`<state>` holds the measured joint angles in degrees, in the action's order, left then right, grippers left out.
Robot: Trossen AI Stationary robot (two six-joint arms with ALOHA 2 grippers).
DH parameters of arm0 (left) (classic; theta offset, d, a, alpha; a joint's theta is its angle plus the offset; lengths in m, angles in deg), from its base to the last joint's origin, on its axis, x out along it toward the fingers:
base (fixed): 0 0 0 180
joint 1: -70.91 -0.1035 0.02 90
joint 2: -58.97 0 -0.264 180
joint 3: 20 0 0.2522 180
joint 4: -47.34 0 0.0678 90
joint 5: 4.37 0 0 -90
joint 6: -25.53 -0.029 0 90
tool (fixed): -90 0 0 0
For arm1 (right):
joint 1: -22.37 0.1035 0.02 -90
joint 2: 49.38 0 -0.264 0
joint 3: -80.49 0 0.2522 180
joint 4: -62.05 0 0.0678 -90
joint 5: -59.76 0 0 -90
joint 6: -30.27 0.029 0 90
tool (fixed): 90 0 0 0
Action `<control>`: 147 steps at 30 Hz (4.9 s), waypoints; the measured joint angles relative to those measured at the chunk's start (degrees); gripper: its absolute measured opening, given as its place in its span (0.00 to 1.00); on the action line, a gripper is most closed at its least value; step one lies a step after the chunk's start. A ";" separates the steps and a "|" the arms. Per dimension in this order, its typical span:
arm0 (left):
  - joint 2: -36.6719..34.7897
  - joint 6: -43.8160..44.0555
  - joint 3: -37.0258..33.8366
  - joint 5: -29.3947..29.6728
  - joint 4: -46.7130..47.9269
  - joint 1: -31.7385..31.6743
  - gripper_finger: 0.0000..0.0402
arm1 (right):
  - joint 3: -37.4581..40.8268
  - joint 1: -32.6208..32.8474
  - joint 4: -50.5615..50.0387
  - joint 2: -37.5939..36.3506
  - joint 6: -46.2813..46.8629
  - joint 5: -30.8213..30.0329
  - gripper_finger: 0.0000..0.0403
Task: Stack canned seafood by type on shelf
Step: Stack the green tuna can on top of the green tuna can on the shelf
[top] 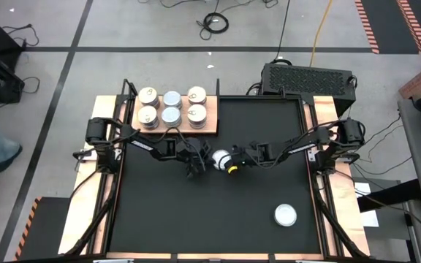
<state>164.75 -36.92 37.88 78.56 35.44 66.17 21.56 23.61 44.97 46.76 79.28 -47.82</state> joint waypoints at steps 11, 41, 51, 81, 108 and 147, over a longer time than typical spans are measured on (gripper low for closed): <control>-0.05 0.00 -0.02 0.65 0.28 0.11 0.19 | 0.04 -0.07 1.78 0.00 1.14 2.19 0.00; -16.63 8.33 -0.07 8.08 20.02 2.60 0.00 | -0.09 0.83 -9.36 -6.62 0.68 -1.98 0.00; -26.13 12.78 -0.07 20.80 29.66 5.99 0.00 | -0.07 1.92 -11.42 -6.69 0.44 -2.37 0.00; -41.47 16.97 -0.07 17.71 37.85 -26.41 0.00 | -0.07 7.13 -4.12 -6.69 -6.08 -5.17 0.00; -31.68 16.74 -0.02 10.99 32.87 -37.83 0.00 | -0.07 7.13 -4.25 -6.67 -9.22 -5.14 0.00; -44.46 23.35 -0.02 8.25 30.74 -32.25 0.21 | -0.07 2.71 -4.80 -6.64 -11.51 1.81 0.00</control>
<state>120.29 -13.58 37.86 86.80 66.18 33.92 21.50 26.32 40.17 40.11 67.77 -46.00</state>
